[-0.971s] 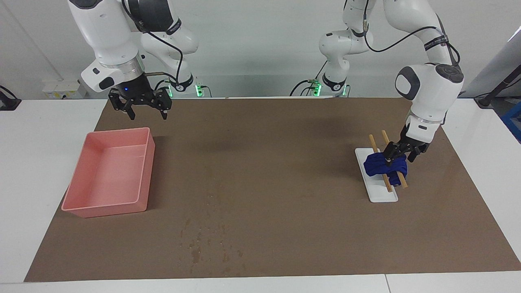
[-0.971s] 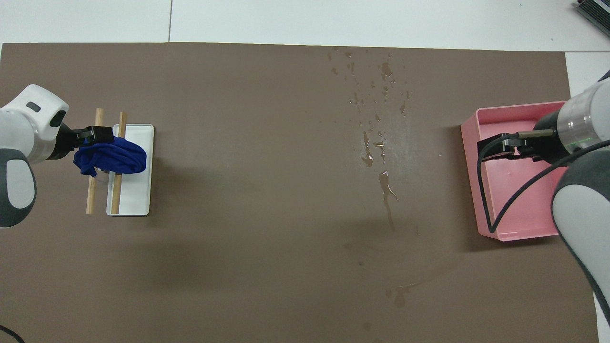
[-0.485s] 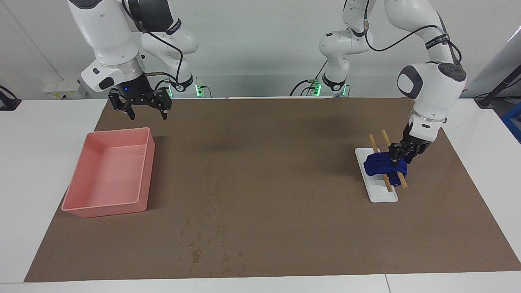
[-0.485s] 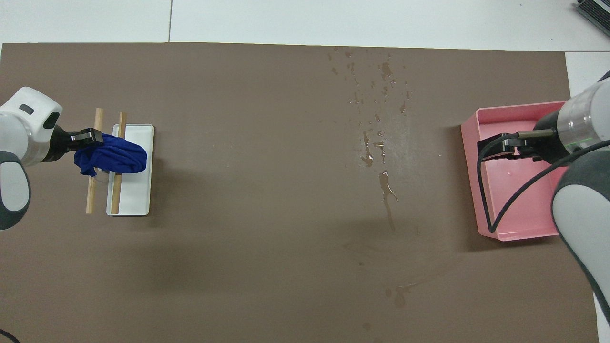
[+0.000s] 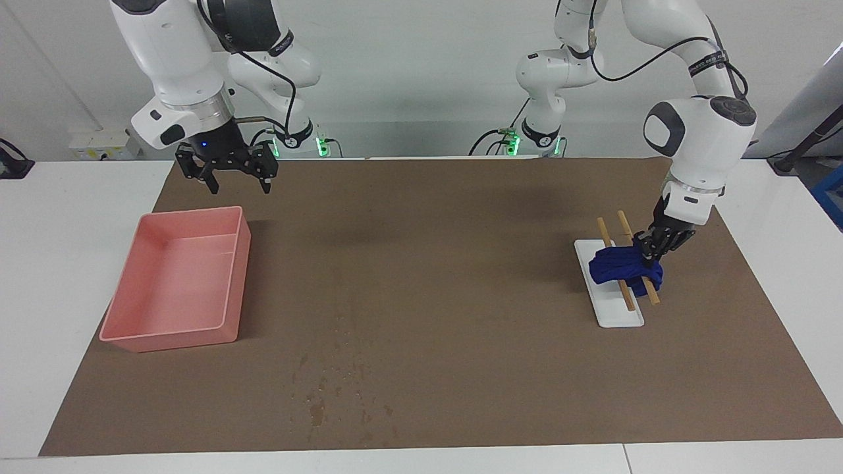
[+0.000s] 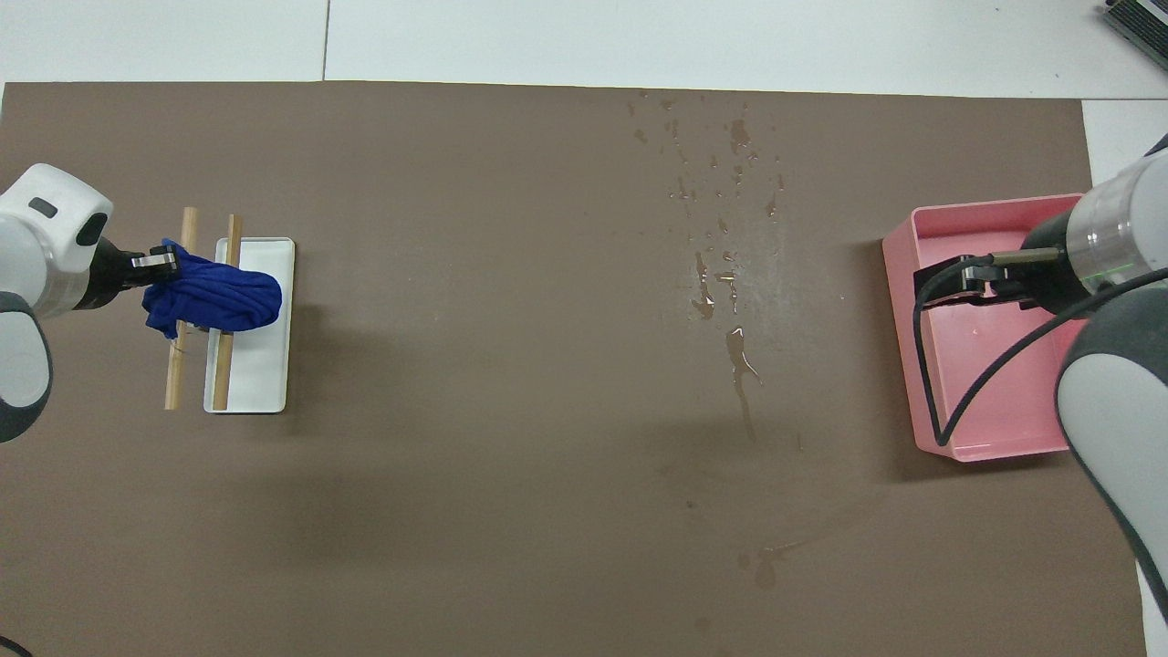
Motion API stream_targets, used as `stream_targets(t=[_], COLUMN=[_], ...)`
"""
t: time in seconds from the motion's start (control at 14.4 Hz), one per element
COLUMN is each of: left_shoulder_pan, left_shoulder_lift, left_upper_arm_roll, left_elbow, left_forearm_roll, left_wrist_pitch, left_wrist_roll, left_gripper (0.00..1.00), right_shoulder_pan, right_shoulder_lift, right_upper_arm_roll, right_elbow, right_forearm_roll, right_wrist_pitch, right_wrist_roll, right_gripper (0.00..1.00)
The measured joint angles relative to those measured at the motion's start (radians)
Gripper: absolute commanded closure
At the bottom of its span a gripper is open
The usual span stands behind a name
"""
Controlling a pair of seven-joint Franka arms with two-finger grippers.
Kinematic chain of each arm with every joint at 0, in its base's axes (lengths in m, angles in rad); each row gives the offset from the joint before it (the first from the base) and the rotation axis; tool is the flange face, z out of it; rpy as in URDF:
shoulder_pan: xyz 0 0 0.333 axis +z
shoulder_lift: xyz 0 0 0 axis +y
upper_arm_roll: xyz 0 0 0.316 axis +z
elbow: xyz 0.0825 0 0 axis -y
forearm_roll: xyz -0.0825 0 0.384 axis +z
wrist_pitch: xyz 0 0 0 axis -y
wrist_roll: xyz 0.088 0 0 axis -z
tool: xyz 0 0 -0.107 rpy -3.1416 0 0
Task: Wipe water with towel using both arms
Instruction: 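Close the left gripper on the blue towel draped over the white tray, then lift the towel with the left gripper while the right gripper approaches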
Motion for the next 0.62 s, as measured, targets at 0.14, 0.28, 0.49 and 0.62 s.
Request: stream_targets(t=[0.14,0.28,0.49,0.62], left_shoulder_pan=[0.0,0.0,-0.003,-0.008], left_shoulder_lift=[0.0,0.0,-0.004,-0.014], left_upper_arm_roll=[0.001,0.002,-0.011,-0.061], left_elbow=[0.03,0.1,0.184,0.219], left_forearm_roll=[-0.001,-0.036,-0.17,-0.204], left_wrist_pitch=[-0.061,-0.182,-0.307,-0.332], left_wrist_roll=[-0.021,-0.143,-0.419,-0.662], left_gripper=[1.0,1.0,1.0,1.0], right_shoulder_pan=[0.0,0.0,0.0,0.0], right_shoulder_lift=[0.0,0.0,0.0,-0.001], right_upper_arm_roll=[0.0,0.0,0.0,0.0], right_elbow=[-0.001,-0.002,-0.002,-0.002], right_forearm_roll=[0.0,0.0,0.0,0.0], right_wrist_pitch=[0.0,0.0,0.0,0.0], right_wrist_roll=[0.0,0.0,0.0,0.0], right_gripper=[0.0,0.0,0.0,0.0])
